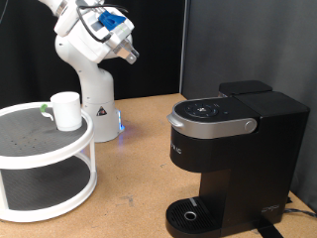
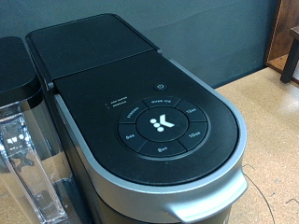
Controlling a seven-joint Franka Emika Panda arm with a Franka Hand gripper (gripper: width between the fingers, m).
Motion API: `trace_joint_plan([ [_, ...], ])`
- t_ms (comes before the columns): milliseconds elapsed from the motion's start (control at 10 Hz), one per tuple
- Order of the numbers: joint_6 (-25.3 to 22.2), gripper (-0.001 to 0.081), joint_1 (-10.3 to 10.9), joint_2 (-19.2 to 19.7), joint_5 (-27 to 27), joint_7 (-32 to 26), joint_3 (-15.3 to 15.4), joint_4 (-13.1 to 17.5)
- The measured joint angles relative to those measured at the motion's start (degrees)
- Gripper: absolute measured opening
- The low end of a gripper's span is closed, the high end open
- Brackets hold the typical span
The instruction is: Make a cup of coffee with the keurig machine
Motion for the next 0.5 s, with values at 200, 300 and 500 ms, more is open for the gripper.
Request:
trace_joint_plan([
  [200, -6.54, 0.0000, -0.05, -0.31, -1.91, -2.68, -1.88, 0.24],
  [300, -10.85, 0.0000, -0.28, -0.97, -3.47, -3.89, -3.46, 0.43],
  [500, -17.25, 0.0000, -1.63, -3.02, -6.58, -4.62, -5.66, 0.58],
])
